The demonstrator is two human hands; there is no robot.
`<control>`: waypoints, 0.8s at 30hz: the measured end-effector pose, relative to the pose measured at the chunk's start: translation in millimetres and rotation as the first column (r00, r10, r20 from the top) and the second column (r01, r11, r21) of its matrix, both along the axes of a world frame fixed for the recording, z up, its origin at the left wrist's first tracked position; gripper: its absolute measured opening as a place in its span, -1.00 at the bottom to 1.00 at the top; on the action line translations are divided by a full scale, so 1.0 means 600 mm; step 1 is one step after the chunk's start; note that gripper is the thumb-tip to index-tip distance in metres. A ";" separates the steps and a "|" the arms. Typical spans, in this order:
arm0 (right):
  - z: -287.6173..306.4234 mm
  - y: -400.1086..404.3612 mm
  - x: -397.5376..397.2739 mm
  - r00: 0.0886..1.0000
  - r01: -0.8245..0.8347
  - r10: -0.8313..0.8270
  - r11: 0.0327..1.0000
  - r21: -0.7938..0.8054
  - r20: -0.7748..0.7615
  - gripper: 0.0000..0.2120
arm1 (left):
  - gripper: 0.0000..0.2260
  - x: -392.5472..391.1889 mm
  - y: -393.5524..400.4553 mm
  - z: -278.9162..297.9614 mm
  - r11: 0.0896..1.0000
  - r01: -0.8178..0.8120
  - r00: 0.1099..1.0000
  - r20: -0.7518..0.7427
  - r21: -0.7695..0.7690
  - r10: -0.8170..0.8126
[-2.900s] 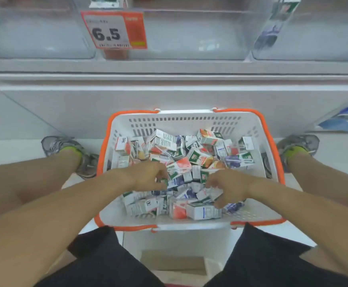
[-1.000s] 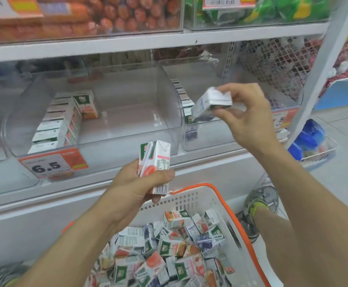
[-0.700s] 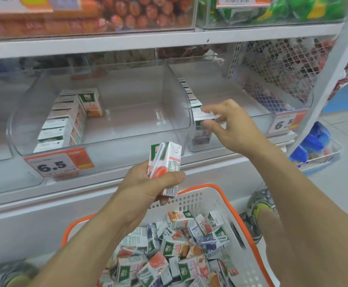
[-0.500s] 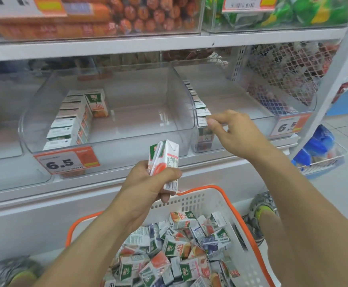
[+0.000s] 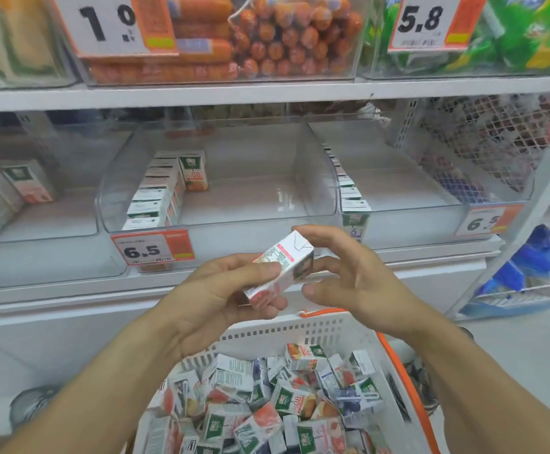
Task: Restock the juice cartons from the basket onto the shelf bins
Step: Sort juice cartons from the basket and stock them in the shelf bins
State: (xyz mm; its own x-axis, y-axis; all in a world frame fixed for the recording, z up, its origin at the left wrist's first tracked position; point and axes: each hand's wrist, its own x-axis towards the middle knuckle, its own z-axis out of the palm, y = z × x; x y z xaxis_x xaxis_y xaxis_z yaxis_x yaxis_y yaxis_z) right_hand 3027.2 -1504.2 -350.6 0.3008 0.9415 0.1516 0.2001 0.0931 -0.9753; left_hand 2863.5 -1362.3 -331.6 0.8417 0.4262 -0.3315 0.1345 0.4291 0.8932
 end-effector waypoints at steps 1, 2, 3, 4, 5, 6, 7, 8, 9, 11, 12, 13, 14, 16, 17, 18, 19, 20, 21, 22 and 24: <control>-0.001 0.003 -0.005 1.000 0.001 -0.001 1.000 0.008 -0.002 -0.44 | -0.61 -0.009 0.004 0.004 1.000 0.017 1.000 0.014 -0.012 -0.017; -0.001 0.007 -0.012 1.000 0.008 -0.008 1.000 0.020 -0.015 -0.45 | -0.62 -0.017 0.008 0.007 0.999 0.045 0.999 0.026 -0.008 -0.045; -0.002 0.013 -0.021 0.999 0.017 -0.016 0.999 0.035 -0.041 -0.46 | -0.64 -0.026 0.012 0.010 0.997 0.077 0.997 0.029 0.012 -0.078; -0.001 0.019 -0.032 0.996 0.017 -0.013 0.999 0.051 -0.084 -0.46 | -0.66 -0.036 0.016 0.011 0.994 0.104 0.994 0.027 0.037 -0.105; -0.002 0.026 -0.042 0.991 0.012 -0.003 0.998 0.060 -0.137 -0.46 | -0.66 -0.047 0.021 0.010 0.991 0.123 0.992 0.017 0.061 -0.124; -0.003 0.032 -0.052 0.983 0.006 0.005 0.998 0.062 -0.183 -0.47 | -0.64 -0.057 0.026 0.009 0.986 0.134 0.991 -0.004 0.097 -0.135; -0.004 0.039 -0.062 0.977 0.009 0.003 0.998 0.057 -0.215 -0.48 | -0.62 -0.067 0.033 0.007 0.979 0.141 0.990 -0.034 0.148 -0.138; -0.007 0.047 -0.073 0.972 0.012 -0.001 0.999 0.050 -0.233 -0.49 | -0.64 -0.078 0.039 0.006 0.965 0.154 0.988 -0.065 0.214 -0.144; -0.010 0.056 -0.085 0.971 0.012 -0.001 0.999 0.042 -0.239 -0.50 | -0.68 -0.090 0.046 0.008 0.943 0.170 0.984 -0.097 0.286 -0.148; -0.017 0.079 -0.115 0.982 0.019 -0.014 1.000 0.025 -0.189 -0.51 | -0.74 -0.122 0.063 0.016 0.889 0.211 0.975 -0.157 0.407 -0.160; -0.019 0.092 -0.134 0.989 0.035 -0.031 0.999 0.028 -0.143 -0.52 | -0.71 -0.141 0.076 0.021 0.862 0.224 0.971 -0.177 0.454 -0.159; -0.020 0.108 -0.155 0.994 0.063 -0.059 0.997 0.039 -0.095 -0.56 | -0.67 -0.160 0.090 0.028 0.829 0.213 0.973 -0.190 0.517 -0.131; -0.019 0.127 -0.177 0.995 0.091 -0.088 0.994 0.057 -0.052 -0.62 | -0.65 -0.178 0.109 0.032 0.780 0.164 0.980 -0.189 0.604 -0.059; -0.008 0.172 -0.219 0.993 0.120 -0.120 0.987 0.105 -0.007 -0.68 | -0.75 -0.221 0.160 0.036 0.617 -0.063 0.971 -0.095 0.785 0.220; 0.001 0.201 -0.239 0.992 0.124 -0.126 0.983 0.136 0.002 -0.68 | -0.85 -0.245 0.189 0.036 0.489 -0.182 0.929 -0.013 0.853 0.369; 0.012 0.232 -0.258 0.992 0.121 -0.126 0.978 0.169 0.018 -0.67 | -0.94 -0.270 0.218 0.033 0.347 -0.262 0.876 0.071 0.901 0.476; 0.025 0.266 -0.275 0.992 0.110 -0.121 0.973 0.202 0.046 -0.67 | -0.95 -0.296 0.248 0.025 0.211 -0.311 0.818 0.148 0.927 0.556; 0.037 0.303 -0.292 0.990 0.096 -0.118 0.968 0.233 0.082 -0.67 | -0.90 -0.321 0.278 0.012 0.105 -0.349 0.760 0.215 0.931 0.614; 0.049 0.341 -0.307 0.983 0.088 -0.126 0.961 0.263 0.131 -0.68 | -0.85 -0.345 0.306 -0.002 0.024 -0.372 0.705 0.266 0.928 0.657; 0.059 0.382 -0.321 0.971 0.084 -0.144 0.952 0.294 0.189 -0.70 | -0.81 -0.367 0.331 -0.018 -0.046 -0.371 0.663 0.299 0.928 0.686; 0.075 0.466 -0.346 0.935 0.077 -0.186 0.938 0.339 0.302 -0.72 | -0.67 -0.394 0.366 -0.046 -0.141 -0.303 0.646 0.312 0.943 0.697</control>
